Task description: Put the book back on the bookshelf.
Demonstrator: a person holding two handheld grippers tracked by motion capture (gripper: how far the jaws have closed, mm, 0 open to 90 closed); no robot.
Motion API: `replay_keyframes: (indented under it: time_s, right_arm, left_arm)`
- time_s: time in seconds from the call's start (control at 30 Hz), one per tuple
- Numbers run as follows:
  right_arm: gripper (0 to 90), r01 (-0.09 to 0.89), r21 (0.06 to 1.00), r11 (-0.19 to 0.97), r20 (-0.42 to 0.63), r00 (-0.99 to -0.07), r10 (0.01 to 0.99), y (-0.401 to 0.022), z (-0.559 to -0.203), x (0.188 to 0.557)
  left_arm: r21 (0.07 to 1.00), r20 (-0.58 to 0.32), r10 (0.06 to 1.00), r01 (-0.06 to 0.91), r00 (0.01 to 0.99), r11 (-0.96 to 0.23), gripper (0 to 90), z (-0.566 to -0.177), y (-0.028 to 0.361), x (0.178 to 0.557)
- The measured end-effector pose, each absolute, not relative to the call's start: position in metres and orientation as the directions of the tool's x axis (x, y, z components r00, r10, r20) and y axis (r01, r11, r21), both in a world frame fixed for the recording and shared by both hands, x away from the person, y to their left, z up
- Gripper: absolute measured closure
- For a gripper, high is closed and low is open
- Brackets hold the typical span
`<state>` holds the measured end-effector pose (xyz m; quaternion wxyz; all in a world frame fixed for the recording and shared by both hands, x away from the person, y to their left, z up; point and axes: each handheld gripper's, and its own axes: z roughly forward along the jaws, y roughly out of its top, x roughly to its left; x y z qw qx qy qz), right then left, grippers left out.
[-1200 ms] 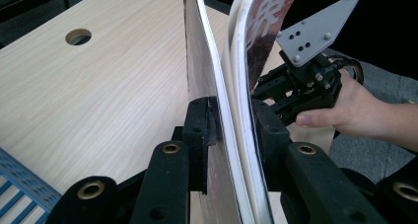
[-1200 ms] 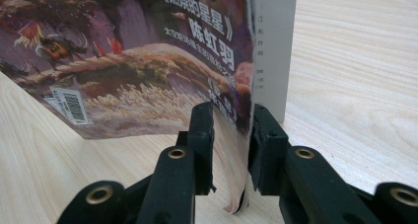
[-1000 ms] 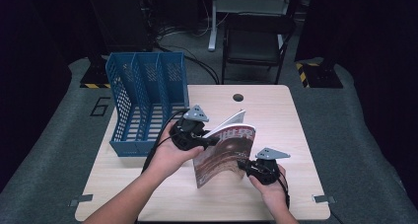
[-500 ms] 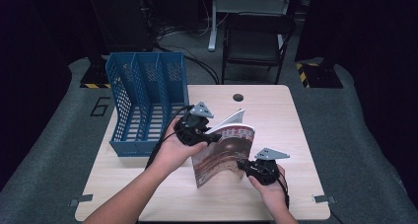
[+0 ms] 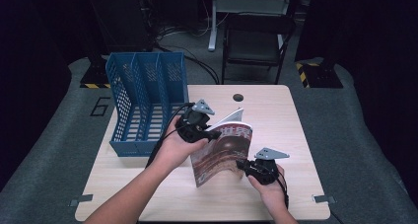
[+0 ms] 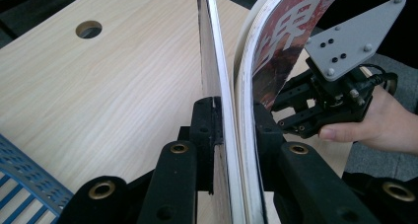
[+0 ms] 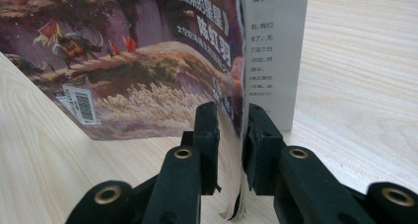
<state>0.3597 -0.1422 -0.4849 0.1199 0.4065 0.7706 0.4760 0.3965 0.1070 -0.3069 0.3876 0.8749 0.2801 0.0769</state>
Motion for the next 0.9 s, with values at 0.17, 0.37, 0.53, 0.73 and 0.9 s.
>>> replay_keyframes:
  time_s: [0.17, 0.37, 0.53, 0.73, 0.9]
  right_arm:
    - [77.7, 0.513, 0.831, 0.216, 0.210, -0.648, 0.732, -0.142, -0.484, 0.359]
    - [77.7, 0.507, 0.834, 0.218, 0.200, -0.646, 0.737, -0.143, -0.484, 0.360]
    - [77.6, 0.507, 0.834, 0.217, 0.206, -0.651, 0.731, -0.142, -0.484, 0.360]
    - [77.6, 0.509, 0.833, 0.215, 0.202, -0.643, 0.739, -0.142, -0.485, 0.361]
    - [77.0, 0.511, 0.833, 0.212, 0.206, -0.642, 0.739, -0.142, -0.485, 0.362]
  left_arm:
    - [0.719, -0.076, 0.552, 0.429, 0.830, -0.547, 78.6, -0.307, 0.103, 0.398]
    - [0.708, -0.049, 0.556, 0.422, 0.830, -0.566, 79.6, -0.306, 0.098, 0.399]
    - [0.703, -0.050, 0.552, 0.422, 0.832, -0.572, 80.7, -0.305, 0.095, 0.400]
    - [0.701, -0.052, 0.548, 0.421, 0.835, -0.575, 81.0, -0.305, 0.094, 0.400]
    - [0.701, -0.050, 0.539, 0.414, 0.841, -0.581, 82.2, -0.305, 0.094, 0.399]
